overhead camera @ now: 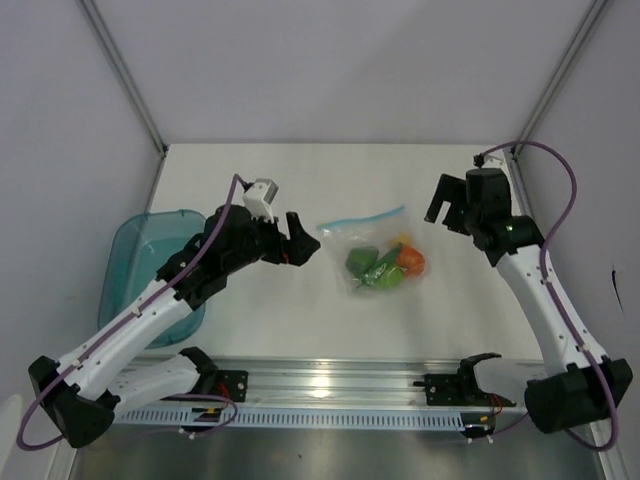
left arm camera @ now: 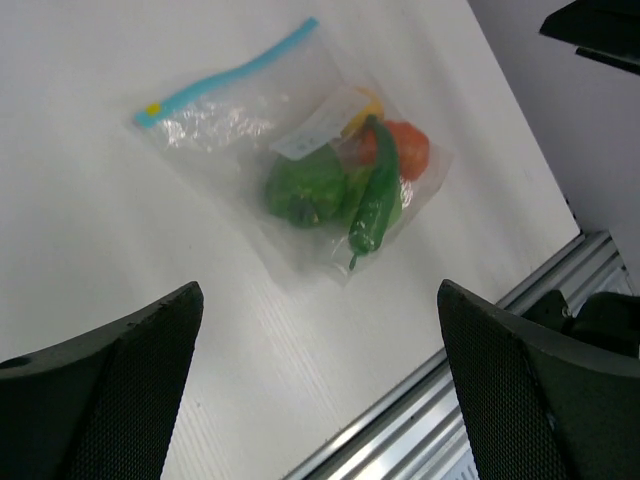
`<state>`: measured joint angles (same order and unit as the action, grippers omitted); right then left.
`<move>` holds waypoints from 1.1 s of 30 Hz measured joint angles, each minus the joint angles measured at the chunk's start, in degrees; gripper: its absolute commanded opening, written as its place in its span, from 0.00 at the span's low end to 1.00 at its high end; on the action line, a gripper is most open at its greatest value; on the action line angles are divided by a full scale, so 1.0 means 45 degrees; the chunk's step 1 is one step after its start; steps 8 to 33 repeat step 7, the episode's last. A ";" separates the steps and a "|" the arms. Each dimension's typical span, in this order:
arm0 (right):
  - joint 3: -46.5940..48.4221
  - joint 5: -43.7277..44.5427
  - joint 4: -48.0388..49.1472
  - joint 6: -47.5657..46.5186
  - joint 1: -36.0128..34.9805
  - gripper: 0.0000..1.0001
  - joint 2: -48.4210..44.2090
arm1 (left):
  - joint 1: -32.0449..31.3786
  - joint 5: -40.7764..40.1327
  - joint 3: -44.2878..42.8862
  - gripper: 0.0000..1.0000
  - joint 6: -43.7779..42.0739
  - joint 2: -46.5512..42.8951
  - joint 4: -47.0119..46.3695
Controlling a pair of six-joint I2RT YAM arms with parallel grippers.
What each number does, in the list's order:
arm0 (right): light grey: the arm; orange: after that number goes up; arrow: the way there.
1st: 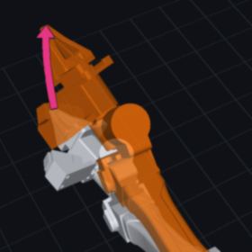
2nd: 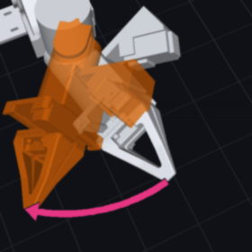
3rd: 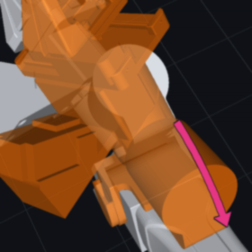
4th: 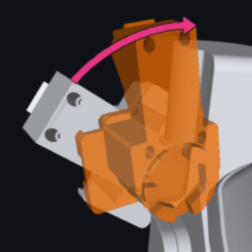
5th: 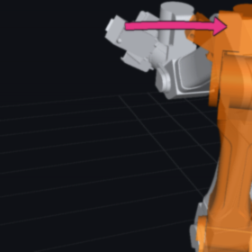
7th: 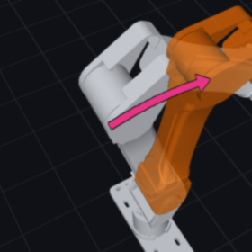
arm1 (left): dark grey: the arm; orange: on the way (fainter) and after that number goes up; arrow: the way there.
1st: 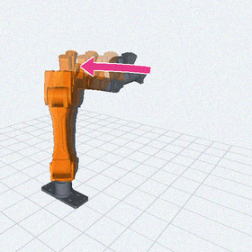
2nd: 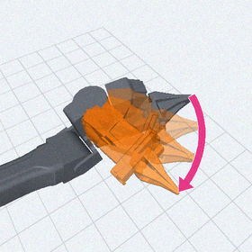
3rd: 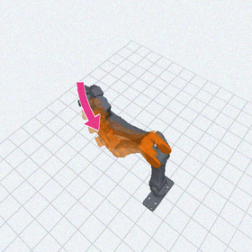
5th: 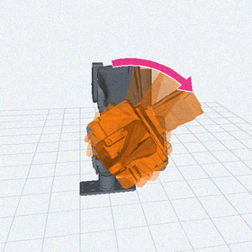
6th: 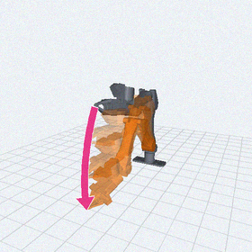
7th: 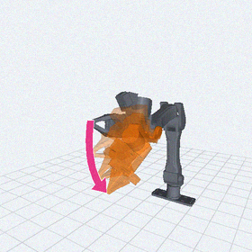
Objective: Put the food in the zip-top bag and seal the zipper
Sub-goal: Reset both arms
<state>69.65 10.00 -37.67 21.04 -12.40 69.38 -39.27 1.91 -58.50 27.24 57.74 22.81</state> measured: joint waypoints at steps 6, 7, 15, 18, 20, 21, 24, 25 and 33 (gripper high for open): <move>-0.2215 0.0787 -0.1637 0.1433 -0.1894 0.99 -0.2443 | -0.0015 0.0685 0.2540 1.00 0.0845 -0.2025 -0.0505; -0.2822 0.0772 -0.1724 0.1656 -0.2283 1.00 -0.2793 | -0.0019 0.0801 0.2943 1.00 0.0996 -0.2380 -0.0724; -0.2822 0.0772 -0.1724 0.1656 -0.2283 1.00 -0.2793 | -0.0019 0.0801 0.2943 1.00 0.0996 -0.2380 -0.0724; -0.2822 0.0772 -0.1724 0.1656 -0.2283 1.00 -0.2793 | -0.0019 0.0801 0.2943 1.00 0.0996 -0.2380 -0.0724; -0.2822 0.0772 -0.1724 0.1656 -0.2283 1.00 -0.2793 | -0.0019 0.0801 0.2943 1.00 0.0996 -0.2380 -0.0724; -0.2822 0.0772 -0.1724 0.1656 -0.2283 1.00 -0.2793 | -0.0019 0.0801 0.2943 1.00 0.0996 -0.2380 -0.0724; -0.2822 0.0772 -0.1724 0.1656 -0.2283 1.00 -0.2793 | -0.0019 0.0801 0.2943 1.00 0.0996 -0.2380 -0.0724; -0.2822 0.0772 -0.1724 0.1656 -0.2283 1.00 -0.2793 | -0.0019 0.0801 0.2943 1.00 0.0996 -0.2380 -0.0724; -0.2822 0.0772 -0.1724 0.1656 -0.2283 1.00 -0.2793 | -0.0019 0.0801 0.2943 1.00 0.0996 -0.2380 -0.0724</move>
